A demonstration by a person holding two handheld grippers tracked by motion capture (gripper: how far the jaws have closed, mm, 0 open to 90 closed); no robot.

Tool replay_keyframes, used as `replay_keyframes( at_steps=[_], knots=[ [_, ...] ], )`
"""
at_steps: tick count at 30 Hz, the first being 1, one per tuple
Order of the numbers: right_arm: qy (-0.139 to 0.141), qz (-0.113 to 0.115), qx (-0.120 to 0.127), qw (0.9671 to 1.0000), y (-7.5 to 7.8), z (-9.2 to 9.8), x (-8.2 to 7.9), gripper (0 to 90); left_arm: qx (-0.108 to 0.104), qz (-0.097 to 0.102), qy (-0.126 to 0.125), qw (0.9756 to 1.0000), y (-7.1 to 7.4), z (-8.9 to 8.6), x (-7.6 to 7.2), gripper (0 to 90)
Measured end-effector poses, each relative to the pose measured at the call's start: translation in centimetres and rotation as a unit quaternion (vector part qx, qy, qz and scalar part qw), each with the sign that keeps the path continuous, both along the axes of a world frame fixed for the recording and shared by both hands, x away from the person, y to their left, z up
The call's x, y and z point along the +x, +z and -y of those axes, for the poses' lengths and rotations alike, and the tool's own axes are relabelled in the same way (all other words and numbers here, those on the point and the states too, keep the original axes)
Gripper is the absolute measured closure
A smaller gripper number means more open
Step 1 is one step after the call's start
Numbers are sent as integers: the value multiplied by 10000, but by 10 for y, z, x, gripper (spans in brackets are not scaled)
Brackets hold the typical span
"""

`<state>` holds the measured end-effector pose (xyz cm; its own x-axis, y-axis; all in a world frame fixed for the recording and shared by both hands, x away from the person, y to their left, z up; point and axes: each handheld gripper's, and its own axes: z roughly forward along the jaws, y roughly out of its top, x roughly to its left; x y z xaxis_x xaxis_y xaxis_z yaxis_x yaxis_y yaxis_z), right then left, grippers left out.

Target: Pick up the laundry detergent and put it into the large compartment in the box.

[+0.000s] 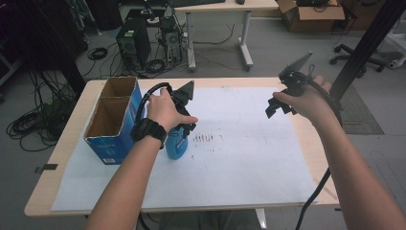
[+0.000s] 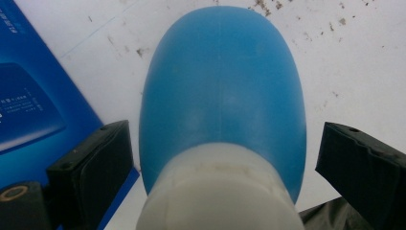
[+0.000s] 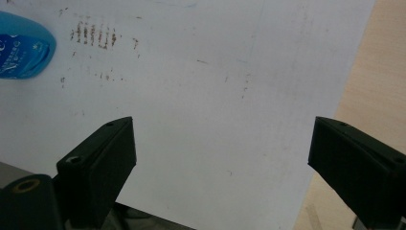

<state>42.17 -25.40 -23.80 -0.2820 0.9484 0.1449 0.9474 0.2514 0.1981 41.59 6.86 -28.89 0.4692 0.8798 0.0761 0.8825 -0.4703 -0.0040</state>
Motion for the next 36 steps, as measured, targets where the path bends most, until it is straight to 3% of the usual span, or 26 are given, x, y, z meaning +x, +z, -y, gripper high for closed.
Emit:
replay_keyframes(
  at_steps=[36],
  knots=[
    [29, -46, -37, 10000, -5, -1, 2, 95, -72, -32, 60, 10000, -3, -4, 3, 233]
  ],
)
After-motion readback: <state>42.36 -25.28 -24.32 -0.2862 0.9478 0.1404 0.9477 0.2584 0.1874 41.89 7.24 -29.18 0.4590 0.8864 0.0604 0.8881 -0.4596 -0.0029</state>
